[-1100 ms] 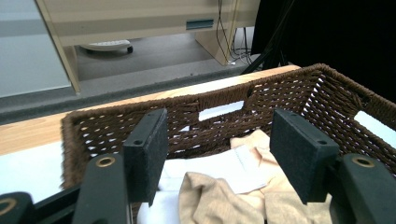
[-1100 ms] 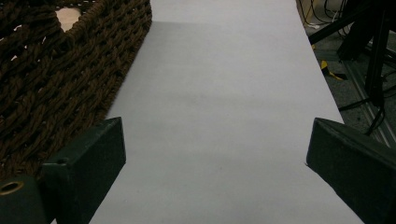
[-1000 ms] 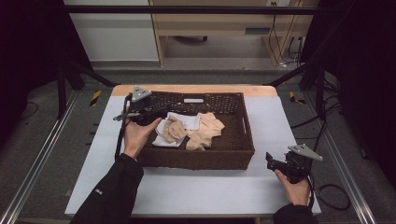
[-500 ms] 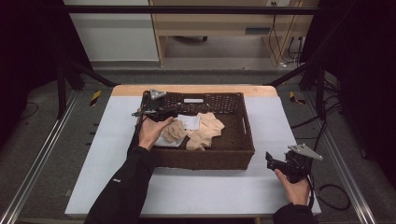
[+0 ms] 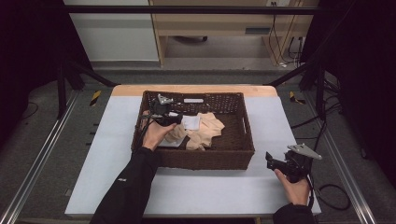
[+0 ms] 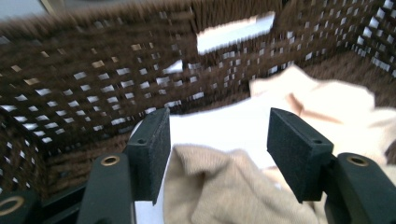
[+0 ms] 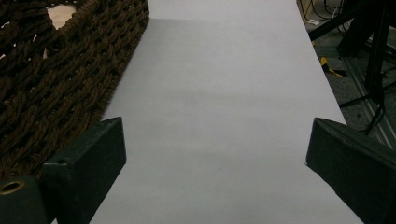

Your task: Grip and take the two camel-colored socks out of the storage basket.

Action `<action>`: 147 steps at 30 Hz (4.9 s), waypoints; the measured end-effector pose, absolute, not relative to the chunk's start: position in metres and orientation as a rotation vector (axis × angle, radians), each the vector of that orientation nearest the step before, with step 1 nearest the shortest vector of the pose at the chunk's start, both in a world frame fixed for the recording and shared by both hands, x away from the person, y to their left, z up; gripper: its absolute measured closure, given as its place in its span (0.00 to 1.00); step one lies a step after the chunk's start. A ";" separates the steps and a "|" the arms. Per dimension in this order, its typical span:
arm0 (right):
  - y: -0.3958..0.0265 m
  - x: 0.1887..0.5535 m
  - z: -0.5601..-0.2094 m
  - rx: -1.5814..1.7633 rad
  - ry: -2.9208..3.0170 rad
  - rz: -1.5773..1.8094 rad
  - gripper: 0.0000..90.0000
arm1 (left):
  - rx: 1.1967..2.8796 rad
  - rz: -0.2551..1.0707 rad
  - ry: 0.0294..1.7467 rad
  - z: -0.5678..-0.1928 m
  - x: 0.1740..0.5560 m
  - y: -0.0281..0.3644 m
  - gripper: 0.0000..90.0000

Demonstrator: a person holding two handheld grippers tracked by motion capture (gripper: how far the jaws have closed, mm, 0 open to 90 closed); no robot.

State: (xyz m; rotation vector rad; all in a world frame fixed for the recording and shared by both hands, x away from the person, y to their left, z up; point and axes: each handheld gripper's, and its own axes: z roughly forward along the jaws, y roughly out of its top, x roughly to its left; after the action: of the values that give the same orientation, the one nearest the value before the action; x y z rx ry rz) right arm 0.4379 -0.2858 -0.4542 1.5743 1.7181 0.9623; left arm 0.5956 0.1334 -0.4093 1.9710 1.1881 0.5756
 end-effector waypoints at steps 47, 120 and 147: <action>-0.285 0.439 -0.455 1.582 1.732 0.939 0.07 | 1.795 0.550 1.042 -0.367 0.565 0.150 0.88; -0.284 0.431 -0.453 1.553 1.749 0.931 0.07 | 2.135 0.230 0.741 -0.459 0.400 0.140 0.87; -0.285 0.432 -0.453 1.559 1.750 0.928 0.06 | 1.920 0.396 0.739 -0.407 0.398 0.161 0.61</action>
State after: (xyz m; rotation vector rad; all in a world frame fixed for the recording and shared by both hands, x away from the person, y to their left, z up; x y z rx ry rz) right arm 0.4317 -0.2846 -0.4529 1.5593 1.7502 0.9281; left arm 0.3975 0.1610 -0.4075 1.9203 0.7388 0.3963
